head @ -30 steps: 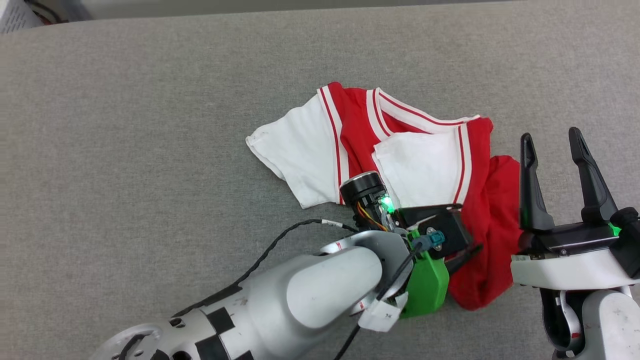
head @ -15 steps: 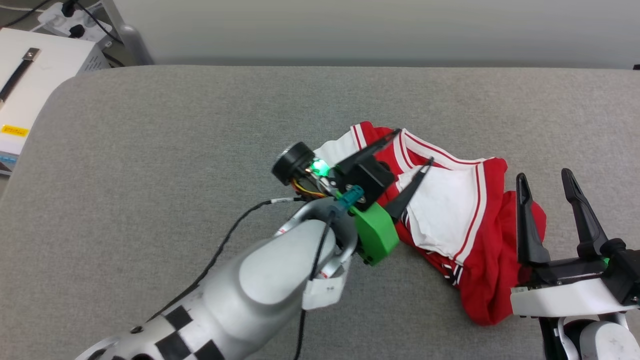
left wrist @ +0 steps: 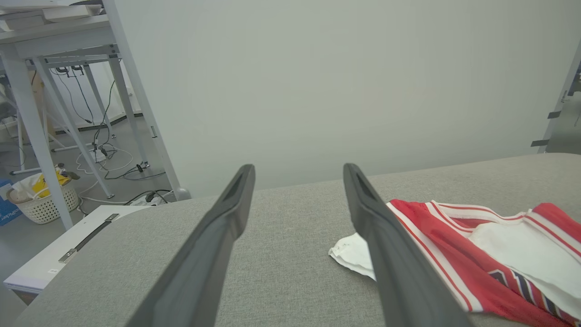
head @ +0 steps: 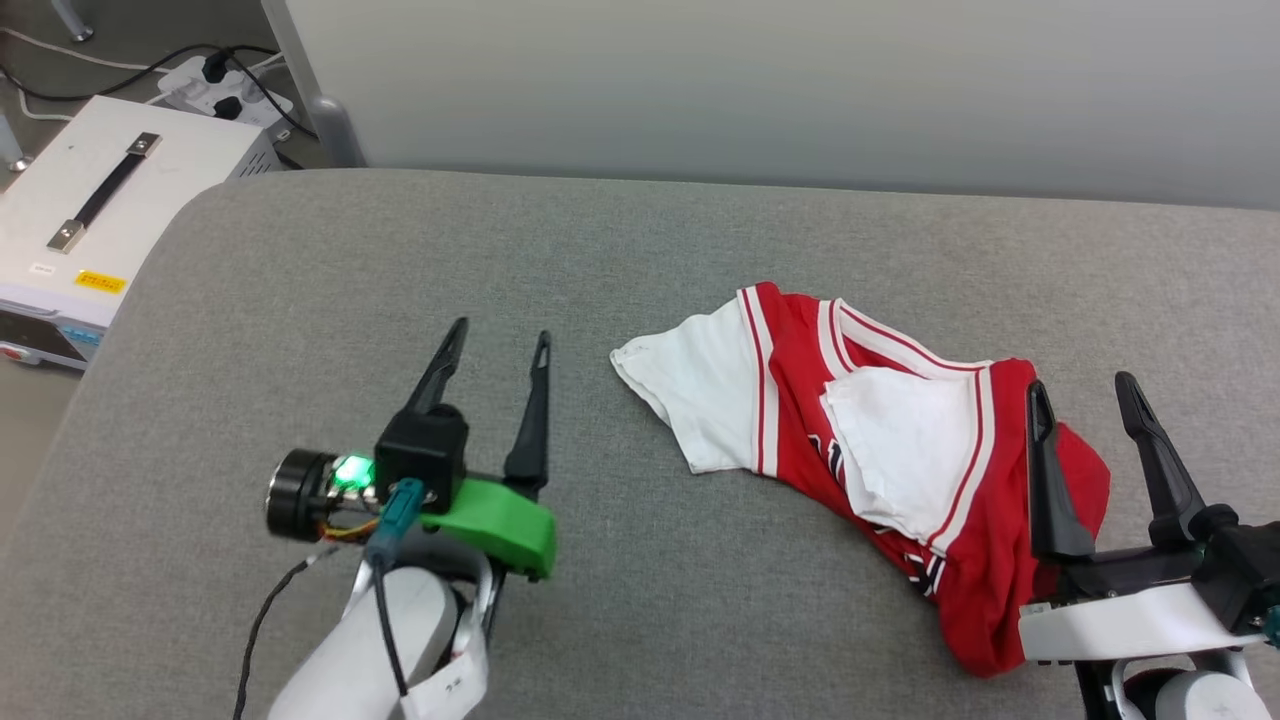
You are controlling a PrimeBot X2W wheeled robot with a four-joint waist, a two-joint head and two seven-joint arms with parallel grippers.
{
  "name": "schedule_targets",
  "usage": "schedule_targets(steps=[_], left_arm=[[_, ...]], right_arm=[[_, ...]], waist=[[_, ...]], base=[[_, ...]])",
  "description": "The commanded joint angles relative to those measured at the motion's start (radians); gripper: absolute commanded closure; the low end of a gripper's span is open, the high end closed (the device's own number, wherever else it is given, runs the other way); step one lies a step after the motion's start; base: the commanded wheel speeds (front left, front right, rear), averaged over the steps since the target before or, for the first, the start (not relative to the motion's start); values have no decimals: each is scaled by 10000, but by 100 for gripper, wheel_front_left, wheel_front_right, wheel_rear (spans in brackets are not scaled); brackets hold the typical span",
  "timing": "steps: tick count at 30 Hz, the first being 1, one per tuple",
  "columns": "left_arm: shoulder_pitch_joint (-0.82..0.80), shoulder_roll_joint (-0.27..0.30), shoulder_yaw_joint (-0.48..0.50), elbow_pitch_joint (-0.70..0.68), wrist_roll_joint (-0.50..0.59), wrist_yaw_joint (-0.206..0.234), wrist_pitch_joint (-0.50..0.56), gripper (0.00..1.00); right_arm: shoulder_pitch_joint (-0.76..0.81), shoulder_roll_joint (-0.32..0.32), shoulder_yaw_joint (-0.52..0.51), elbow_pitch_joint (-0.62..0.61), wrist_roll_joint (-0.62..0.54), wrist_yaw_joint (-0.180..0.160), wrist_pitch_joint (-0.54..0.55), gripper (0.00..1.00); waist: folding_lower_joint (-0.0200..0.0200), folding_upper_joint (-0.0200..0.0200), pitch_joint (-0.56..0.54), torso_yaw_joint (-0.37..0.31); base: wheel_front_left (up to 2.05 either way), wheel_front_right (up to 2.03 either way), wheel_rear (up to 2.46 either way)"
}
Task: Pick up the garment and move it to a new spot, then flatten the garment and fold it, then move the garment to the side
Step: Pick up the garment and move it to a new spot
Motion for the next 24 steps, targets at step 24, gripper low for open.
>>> schedule_targets(steps=[24], left_arm=[[3687,-1727,3890,-943,2307,-2082,-58,0]], right_arm=[[796,-14,-184,652,-308,-9,-23,0]], waist=[[0,0,-426,-24]], base=[[0,0,0]])
